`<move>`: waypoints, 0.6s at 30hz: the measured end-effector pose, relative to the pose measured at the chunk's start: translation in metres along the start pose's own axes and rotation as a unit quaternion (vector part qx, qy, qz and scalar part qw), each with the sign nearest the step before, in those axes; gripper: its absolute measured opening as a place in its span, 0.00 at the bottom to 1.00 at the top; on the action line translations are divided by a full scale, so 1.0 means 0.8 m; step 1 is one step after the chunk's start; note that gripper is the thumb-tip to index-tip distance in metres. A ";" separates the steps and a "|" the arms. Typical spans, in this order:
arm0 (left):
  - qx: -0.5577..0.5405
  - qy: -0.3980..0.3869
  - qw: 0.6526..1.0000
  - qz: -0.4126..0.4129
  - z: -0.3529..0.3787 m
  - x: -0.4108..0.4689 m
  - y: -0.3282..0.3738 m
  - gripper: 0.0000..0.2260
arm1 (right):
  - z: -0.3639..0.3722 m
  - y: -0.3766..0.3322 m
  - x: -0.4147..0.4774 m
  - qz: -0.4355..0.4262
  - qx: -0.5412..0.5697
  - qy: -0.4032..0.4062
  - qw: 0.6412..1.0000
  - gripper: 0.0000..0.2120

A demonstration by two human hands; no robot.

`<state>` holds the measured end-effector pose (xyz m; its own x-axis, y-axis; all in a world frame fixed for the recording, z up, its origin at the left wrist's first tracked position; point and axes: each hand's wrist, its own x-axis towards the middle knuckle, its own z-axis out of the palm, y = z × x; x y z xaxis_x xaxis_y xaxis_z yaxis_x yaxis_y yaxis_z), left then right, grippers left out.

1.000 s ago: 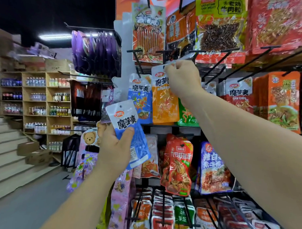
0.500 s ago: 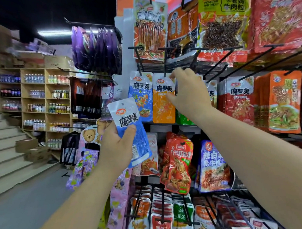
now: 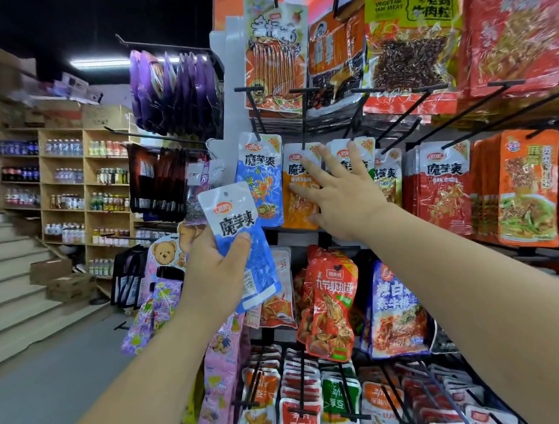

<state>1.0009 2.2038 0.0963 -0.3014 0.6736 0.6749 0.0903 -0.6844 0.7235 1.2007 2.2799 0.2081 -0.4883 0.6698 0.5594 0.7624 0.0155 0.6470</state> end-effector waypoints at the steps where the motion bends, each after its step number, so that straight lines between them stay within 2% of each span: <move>1: 0.004 -0.001 1.000 0.001 0.000 0.001 0.001 0.09 | 0.001 -0.001 0.000 0.001 0.008 0.011 1.000 0.28; 2: 0.010 -0.003 1.000 0.000 0.001 0.003 0.002 0.09 | -0.001 -0.004 -0.001 0.005 0.039 0.043 0.998 0.26; 4: 0.029 -0.010 1.000 0.004 0.003 0.008 0.009 0.09 | -0.006 -0.011 -0.005 0.014 0.160 0.182 0.970 0.19; 5: 0.041 -0.021 0.999 0.013 0.004 0.010 0.015 0.10 | -0.014 -0.015 -0.010 0.024 0.255 0.254 0.933 0.18; 6: 0.050 -0.035 0.998 0.024 0.005 0.014 0.021 0.11 | -0.026 -0.020 -0.015 0.040 0.368 0.282 0.885 0.19; 8: 0.070 -0.053 0.995 0.038 0.008 0.021 0.029 0.12 | -0.057 -0.033 -0.027 0.059 0.564 0.225 0.792 0.24; 9: 0.090 -0.055 0.993 0.051 0.011 0.023 0.033 0.11 | -0.073 -0.040 -0.033 0.058 0.630 0.193 0.750 0.26; 10: 0.119 -0.055 0.989 0.065 0.014 0.024 0.036 0.08 | -0.085 -0.045 -0.037 0.056 0.667 0.168 0.723 0.26; 11: 0.155 -0.049 0.984 0.072 0.018 0.025 0.039 0.04 | -0.091 -0.052 -0.038 0.055 0.686 0.151 0.710 0.24; 14: 0.261 -0.041 0.962 0.069 0.029 0.025 0.050 0.08 | -0.095 -0.065 -0.031 0.100 0.674 0.155 0.716 0.21; 16: 0.283 -0.060 0.955 0.063 0.034 0.022 0.059 0.08 | -0.093 -0.065 -0.025 0.122 0.672 0.175 0.709 0.10; 17: 0.275 -0.075 0.956 0.064 0.035 0.020 0.062 0.11 | -0.090 -0.063 -0.022 0.126 0.674 0.187 0.703 0.12; 18: 0.266 -0.088 0.958 0.067 0.035 0.018 0.065 0.16 | -0.089 -0.062 -0.021 0.136 0.677 0.192 0.698 0.19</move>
<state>1.0281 2.1857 0.1475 -0.0936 0.6582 0.7470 0.6021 -0.5601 0.5690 1.1411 2.2148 0.2036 -0.1272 0.5396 0.8323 0.4250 0.7878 -0.4458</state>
